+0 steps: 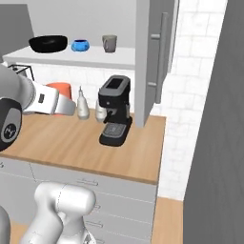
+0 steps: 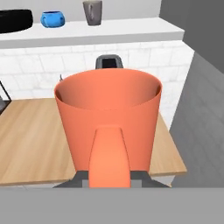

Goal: Gather all objects into one cabinet and sort the glasses and bowls to opposite sides.

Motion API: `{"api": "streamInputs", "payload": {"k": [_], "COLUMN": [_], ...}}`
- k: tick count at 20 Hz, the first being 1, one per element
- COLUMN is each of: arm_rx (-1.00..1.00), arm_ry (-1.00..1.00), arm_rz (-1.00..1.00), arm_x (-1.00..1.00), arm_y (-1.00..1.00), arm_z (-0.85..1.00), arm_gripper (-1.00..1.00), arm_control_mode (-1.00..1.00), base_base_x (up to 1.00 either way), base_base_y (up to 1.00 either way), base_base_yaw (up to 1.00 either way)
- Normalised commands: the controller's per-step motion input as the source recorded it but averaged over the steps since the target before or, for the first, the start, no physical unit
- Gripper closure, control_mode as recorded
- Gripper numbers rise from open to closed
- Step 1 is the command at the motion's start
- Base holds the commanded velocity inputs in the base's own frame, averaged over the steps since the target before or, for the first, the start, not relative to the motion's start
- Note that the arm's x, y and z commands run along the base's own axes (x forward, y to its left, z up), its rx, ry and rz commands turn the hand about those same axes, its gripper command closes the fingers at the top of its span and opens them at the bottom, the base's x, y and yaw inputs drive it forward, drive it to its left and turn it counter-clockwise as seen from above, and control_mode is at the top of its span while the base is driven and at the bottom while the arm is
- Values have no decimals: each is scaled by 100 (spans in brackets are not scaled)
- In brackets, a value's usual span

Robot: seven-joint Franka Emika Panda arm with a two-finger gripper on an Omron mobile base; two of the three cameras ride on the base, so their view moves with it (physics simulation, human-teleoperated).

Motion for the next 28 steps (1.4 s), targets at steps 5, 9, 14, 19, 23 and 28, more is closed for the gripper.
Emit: {"api": "streamInputs", "payload": {"k": [5,9,14,19,23,28], "arm_rx": [0,0,0,0,0,0], "arm_ry": [0,0,0,0,0,0], "arm_rz": [0,0,0,0,0,0], "arm_x": [0,0,0,0,0,0], "arm_y": [0,0,0,0,0,0], "arm_z": [0,0,0,0,0,0], "arm_gripper": [100,100,100,100,100,100], "arm_control_mode": [100,100,100,100,100,100], "base_base_x": [39,24,14,39,51,45], "base_base_y": [12,44,55,10,-10,-4], "base_base_yaw": [-16,-9,-2,0,-2,-7]}}
